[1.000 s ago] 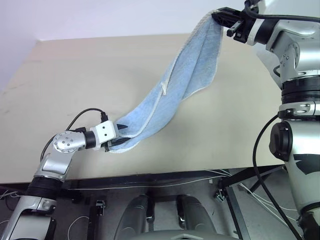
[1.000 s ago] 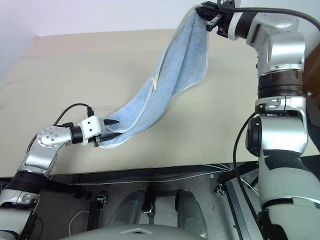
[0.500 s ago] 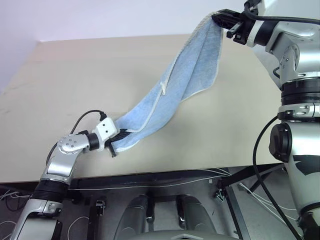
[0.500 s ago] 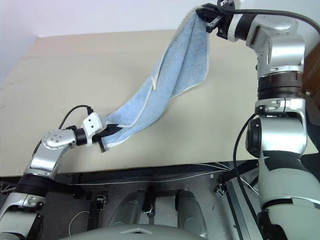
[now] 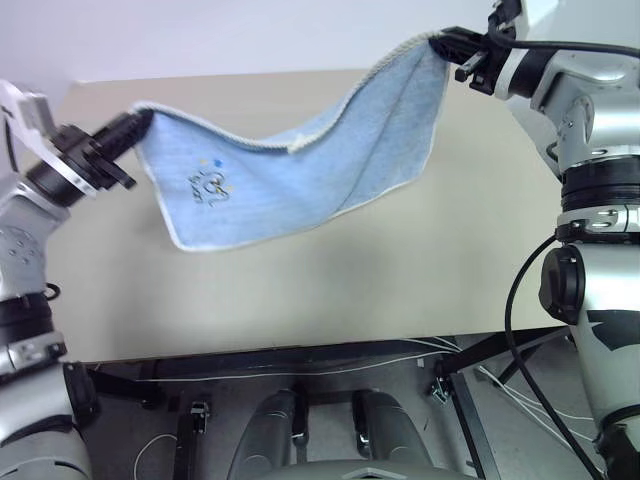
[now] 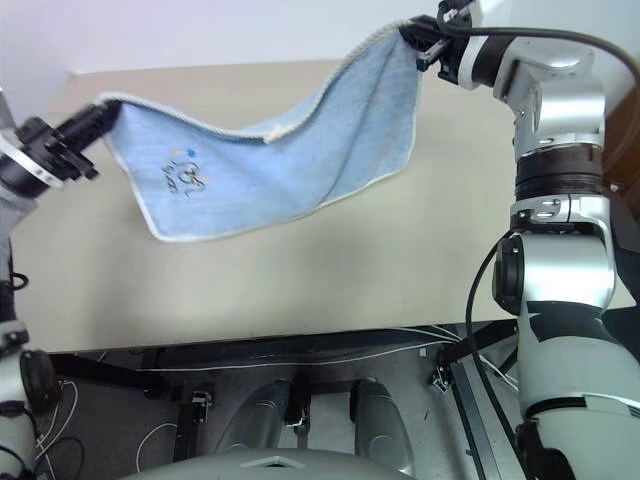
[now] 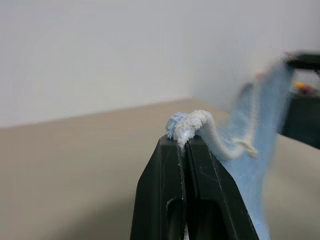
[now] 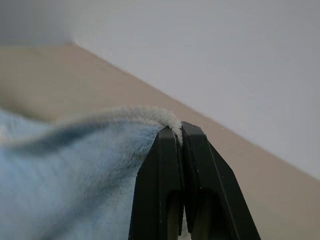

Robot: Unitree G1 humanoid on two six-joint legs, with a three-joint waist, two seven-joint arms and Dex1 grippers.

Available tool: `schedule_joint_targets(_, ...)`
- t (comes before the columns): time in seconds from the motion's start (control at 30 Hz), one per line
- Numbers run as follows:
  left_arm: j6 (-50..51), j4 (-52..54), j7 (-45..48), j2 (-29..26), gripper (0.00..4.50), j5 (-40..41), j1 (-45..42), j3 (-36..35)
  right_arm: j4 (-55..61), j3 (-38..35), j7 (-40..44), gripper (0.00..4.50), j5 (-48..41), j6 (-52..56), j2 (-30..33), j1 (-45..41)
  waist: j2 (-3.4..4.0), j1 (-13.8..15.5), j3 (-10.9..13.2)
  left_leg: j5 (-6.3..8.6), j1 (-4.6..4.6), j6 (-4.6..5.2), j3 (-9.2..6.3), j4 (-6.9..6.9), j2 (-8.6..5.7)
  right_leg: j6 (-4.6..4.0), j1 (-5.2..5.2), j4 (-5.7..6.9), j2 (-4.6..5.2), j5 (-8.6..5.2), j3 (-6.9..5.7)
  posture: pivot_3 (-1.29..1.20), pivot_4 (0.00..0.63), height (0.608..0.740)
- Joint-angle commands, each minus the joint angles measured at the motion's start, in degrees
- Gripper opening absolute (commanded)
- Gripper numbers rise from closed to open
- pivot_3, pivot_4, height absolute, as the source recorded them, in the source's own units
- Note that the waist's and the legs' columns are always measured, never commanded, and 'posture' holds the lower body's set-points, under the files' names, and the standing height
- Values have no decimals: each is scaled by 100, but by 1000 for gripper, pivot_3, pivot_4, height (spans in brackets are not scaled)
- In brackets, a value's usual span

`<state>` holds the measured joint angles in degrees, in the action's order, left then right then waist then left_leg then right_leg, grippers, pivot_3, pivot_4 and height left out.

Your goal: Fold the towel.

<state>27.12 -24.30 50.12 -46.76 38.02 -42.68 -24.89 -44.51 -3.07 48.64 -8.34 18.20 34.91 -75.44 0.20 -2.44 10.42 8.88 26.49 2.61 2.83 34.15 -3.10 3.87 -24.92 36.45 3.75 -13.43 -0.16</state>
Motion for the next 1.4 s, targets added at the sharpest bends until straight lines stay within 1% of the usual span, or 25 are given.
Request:
schedule_joint_targets(0.03,-950,-1671,-172,-357,18,-815,-925,207,-474,-45,-200,0,175,-440,81,-398,-1,13,0,-1,0,-1,1,1,0,0,-1,2,0,0,1,0,150,735)
schedule_joint_targets(0.1,-1466,-2747,-394,-405,18,-1241,-1631,399,-855,11,-297,0,313,-664,44,-482,-1,24,0,-3,1,-1,2,-1,0,1,-6,0,0,1,-1,0,150,735)
schedule_joint_targets(0.17,-1849,-3575,-592,-400,18,-1522,-2242,501,-1233,13,-412,0,384,-842,-7,-587,-4,17,-1,-3,1,-1,2,-1,0,10,-10,-6,1,6,-4,0,150,735)
schedule_joint_targets(0.23,-2171,-4220,-887,-340,18,-1793,-2776,611,-1675,81,-696,0,553,-1085,-63,-718,-4,21,-1,-3,5,-1,3,-1,0,15,-4,-11,1,8,-1,0,150,735)
schedule_joint_targets(0.3,-2361,-4652,-1117,-248,18,-1967,-3151,642,-2035,94,-916,0,633,-1298,-141,-869,-4,17,-1,-3,10,-1,7,-2,0,20,-3,-14,0,11,0,0,150,735)
schedule_joint_targets(0.43,-2691,-5078,-1813,-10,18,-2317,-3676,681,-2580,60,-1464,0,742,-1653,-314,-1240,-5,19,-1,-7,35,-1,11,-3,-1,28,-36,-10,-5,12,-3,0,150,735)
schedule_joint_targets(0.5,-2818,-5175,-2188,70,18,-2544,-3841,729,-2741,61,-1802,0,833,-1852,-362,-1395,-5,14,0,-23,50,14,10,-4,1,30,-52,-8,-9,11,-5,0,150,735)
schedule_joint_targets(0.57,-2994,-5229,-2539,102,18,-2905,-3952,900,-2849,-9,-2115,0,849,-2036,-378,-1548,-6,2,0,-28,70,9,10,-3,1,31,-70,-8,-11,11,-5,0,150,735)
schedule_joint_targets(0.6,-3168,-5234,-2709,87,18,-3240,-3978,1143,-2887,-60,-2245,0,835,-2105,-359,-1621,-6,1,0,-31,77,5,14,-3,0,32,-77,-7,-11,11,-3,0,150,735)
schedule_joint_targets(0.63,-3331,-5234,-2794,86,18,-3408,-4002,1246,-2910,-108,-2327,0,811,-2165,-323,-1674,-6,2,1,-31,79,6,16,-3,1,32,-80,-7,-11,11,-4,0,150,735)
schedule_joint_targets(0.7,-3467,-5232,-2763,112,18,-3426,-4063,1196,-2936,-218,-2246,0,721,-2145,-223,-1728,-6,9,0,-29,80,8,18,-6,0,32,-81,-8,-12,11,-4,0,150,735)
schedule_joint_targets(0.73,-3549,-5217,-2496,133,18,-3321,-4029,1090,-2918,-220,-2068,0,728,-2159,-152,-1686,-6,11,0,-29,80,9,18,-6,1,32,-80,-9,-12,11,-5,0,150,735)
schedule_joint_targets(0.8,-3657,-5171,-1969,116,18,-3322,-3727,1101,-2852,-193,-1522,0,746,-2054,19,-1476,-6,24,0,-23,79,18,19,-4,1,32,-78,-9,-12,11,-5,0,150,735)
schedule_joint_targets(0.87,-3746,-5131,-1648,48,18,-3390,-3413,1166,-2774,-169,-1057,0,734,-1969,136,-1266,-6,26,0,-24,79,19,22,-1,1,32,-70,-11,-7,11,-11,0,150,735)
schedule_joint_targets(0.9,-3788,-5057,-1045,-17,18,-3249,-3090,1087,-2684,-164,-720,0,696,-1863,226,-1067,-6,17,0,-25,73,23,24,1,1,32,-63,-11,-6,11,-11,0,150,735)
schedule_joint_targets(0.97,-3731,-4895,-127,-121,18,-2948,-2519,887,-2485,-216,-266,0,595,-1665,364,-734,-6,-2,0,-25,51,29,27,2,1,32,-40,-13,-3,11,-10,0,150,735)
schedule_joint_targets(1.07,-3504,-4595,770,-218,18,-2600,-1906,689,-2162,-335,143,0,401,-1304,469,-428,-6,-21,0,-36,59,45,27,7,2,33,-53,-1,2,11,-8,0,150,735)
schedule_joint_targets(1.13,-3407,-4334,1098,-330,18,-2463,-1453,610,-1737,-289,520,0,341,-1042,557,-93,-5,-14,1,-40,74,45,24,10,3,38,-73,11,4,15,-6,0,150,735)
schedule_joint_targets(1.2,-3357,-4093,1175,-399,18,-2361,-1170,548,-1340,-251,693,0,311,-834,622,171,-5,-12,0,-41,80,43,22,11,4,38,-85,21,6,15,-5,0,150,735)
schedule_joint_targets(1.3,-2820,-3540,1326,-521,18,-2087,-678,387,-506,-230,960,0,171,-187,720,609,-6,-12,0,-40,79,42,19,11,5,37,-88,33,10,15,-5,0,150,735)
schedule_joint_targets(1.4,-2156,-2491,1706,-625,18,-1756,145,288,914,-57,1665,0,-71,571,974,1543,-6,4,-1,-40,78,41,20,11,5,35,-91,46,16,13,-7,0,150,735)
